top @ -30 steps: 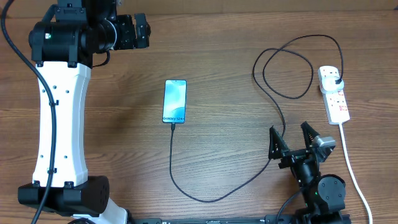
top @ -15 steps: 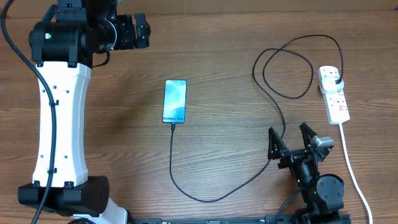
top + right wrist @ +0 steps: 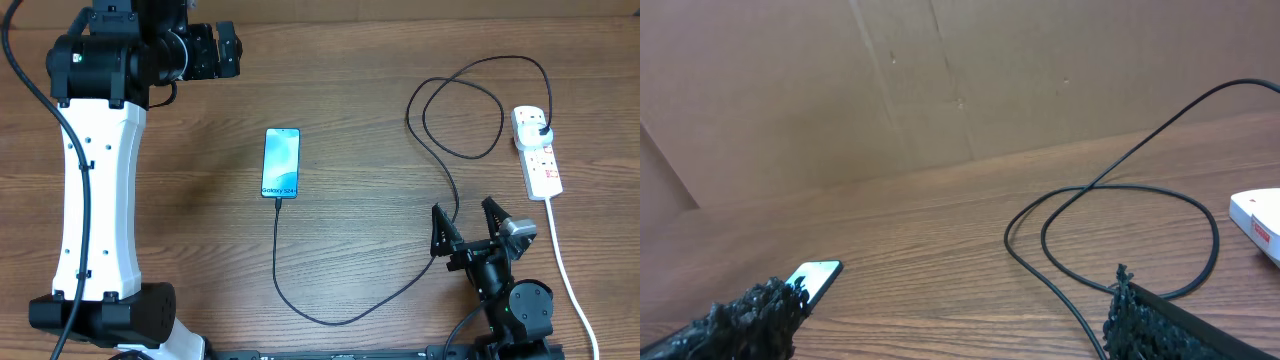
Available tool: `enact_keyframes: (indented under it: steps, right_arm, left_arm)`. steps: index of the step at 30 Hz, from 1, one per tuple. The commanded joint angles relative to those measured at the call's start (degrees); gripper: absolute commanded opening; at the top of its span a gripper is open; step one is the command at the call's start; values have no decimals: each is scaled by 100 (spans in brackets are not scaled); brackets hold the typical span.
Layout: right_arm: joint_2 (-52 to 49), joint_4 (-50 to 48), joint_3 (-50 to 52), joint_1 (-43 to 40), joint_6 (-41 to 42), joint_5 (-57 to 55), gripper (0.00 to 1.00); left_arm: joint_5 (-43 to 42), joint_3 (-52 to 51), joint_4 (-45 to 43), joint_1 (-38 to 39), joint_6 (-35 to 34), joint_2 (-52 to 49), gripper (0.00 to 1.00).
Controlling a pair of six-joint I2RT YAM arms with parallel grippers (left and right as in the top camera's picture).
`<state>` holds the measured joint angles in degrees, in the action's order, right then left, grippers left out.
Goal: Plug charger to phone and switch on socket
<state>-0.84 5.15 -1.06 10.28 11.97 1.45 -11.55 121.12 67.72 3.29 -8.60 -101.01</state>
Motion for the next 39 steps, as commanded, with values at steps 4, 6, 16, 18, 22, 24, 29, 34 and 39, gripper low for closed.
enact_keyframes:
  steps: [4, 6, 16, 18, 22, 24, 29, 34, 39]
  right_arm:
    - [68, -39, 61, 48, -7, -52, 100]
    - [68, -39, 61, 48, -9, -52, 100]
    - [68, -39, 61, 48, -7, -52, 100]
    - [68, -39, 61, 48, -7, -52, 100]
    - [68, -39, 59, 48, -7, -52, 100]
    - [68, -39, 61, 48, -9, -52, 100]
    - [68, -39, 61, 48, -9, -52, 100]
    - [68, -39, 61, 48, -7, -52, 100]
    - [68, -39, 61, 48, -9, -52, 100]
  left_arm:
    - [-44, -20, -20, 15, 68, 4, 100]
    - [-44, -20, -22, 15, 68, 4, 100]
    - [-44, -20, -20, 15, 68, 4, 100]
    - [-44, -20, -22, 15, 68, 4, 100]
    - [-44, -20, -22, 15, 68, 4, 100]
    - [-44, -20, -22, 15, 68, 4, 100]
    - [-37, -20, -20, 15, 68, 4, 100]
    - [-31, -22, -22, 28, 68, 50, 100]
    - [186, -68, -22, 26, 160, 369, 100]
